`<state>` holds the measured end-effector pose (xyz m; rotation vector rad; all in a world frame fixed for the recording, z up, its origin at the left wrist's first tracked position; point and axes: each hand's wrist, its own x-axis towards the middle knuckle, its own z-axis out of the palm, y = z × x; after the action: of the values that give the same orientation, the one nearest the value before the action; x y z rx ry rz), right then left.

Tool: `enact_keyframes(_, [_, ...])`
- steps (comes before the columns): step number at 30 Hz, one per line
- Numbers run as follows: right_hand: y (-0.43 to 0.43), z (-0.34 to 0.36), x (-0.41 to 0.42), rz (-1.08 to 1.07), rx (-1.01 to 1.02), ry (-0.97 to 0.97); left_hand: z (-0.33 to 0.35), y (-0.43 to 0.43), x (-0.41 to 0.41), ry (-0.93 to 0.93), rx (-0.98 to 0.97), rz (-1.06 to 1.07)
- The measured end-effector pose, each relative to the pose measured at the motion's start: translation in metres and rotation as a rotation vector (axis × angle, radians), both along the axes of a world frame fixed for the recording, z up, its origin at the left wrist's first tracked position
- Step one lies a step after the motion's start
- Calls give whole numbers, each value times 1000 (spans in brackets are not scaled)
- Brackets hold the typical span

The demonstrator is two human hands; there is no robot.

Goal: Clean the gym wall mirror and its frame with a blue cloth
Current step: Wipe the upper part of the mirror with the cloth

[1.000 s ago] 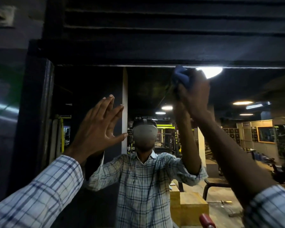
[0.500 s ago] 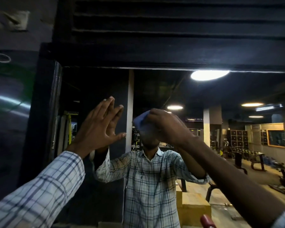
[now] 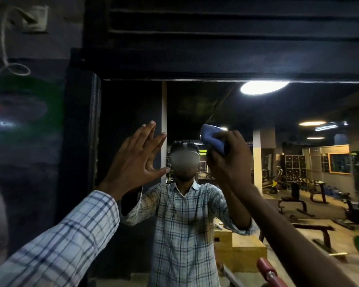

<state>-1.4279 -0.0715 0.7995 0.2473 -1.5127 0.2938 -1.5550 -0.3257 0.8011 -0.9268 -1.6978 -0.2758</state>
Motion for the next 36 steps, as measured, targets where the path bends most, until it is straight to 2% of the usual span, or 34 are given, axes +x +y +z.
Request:
enact_keyframes(2, [-25,-13,-13,-43,56,-55,3,-12,-6,18,-34,9])
enact_keyframes(5, [-51,-21,-21,-122,310,-349,10,-31,-16,47,-76,25])
enact_keyframes(7, [-54,-13,-20,-106,278,-285,15,-44,-22,75,-95,35])
enact_keyframes(10, [-59,-2,-23,-36,-43,0,19,-59,-31,95,-108,24])
enact_keyframes(11, [-66,-3,-28,-41,-93,49,20,-62,-33,100,-107,25])
enact_keyframes(13, [-87,-11,-42,-62,18,-19,21,-71,-38,110,-95,25])
enact_keyframes(16, [-109,-15,-53,-125,310,-351,21,-88,-47,100,-77,29])
enact_keyframes(18, [-112,-3,-56,-111,274,-295,20,-101,-54,102,-69,28])
enact_keyframes(21, [-123,7,-65,-48,2,-53,18,-115,-64,98,-41,5])
enact_keyframes(22, [-130,4,-70,-50,-22,-12,18,-118,-66,105,-32,0])
enact_keyframes(24, [-147,-6,-84,-76,98,-85,17,-126,-70,117,-16,-27])
enact_keyframes(27, [-158,-12,-89,-99,341,-350,15,-140,-78,126,-17,-83])
enact_keyframes(29, [-156,1,-90,-87,305,-292,16,-149,-81,99,-15,-93])
enact_keyframes(31, [-156,10,-94,-84,129,-111,16,-156,-85,95,-25,-76])
enact_keyframes(33, [-165,12,-101,-90,51,-39,15,-160,-87,93,-27,-63])
enact_keyframes(36, [-186,3,-111,-116,312,-256,15,-162,-90,90,-22,-50])
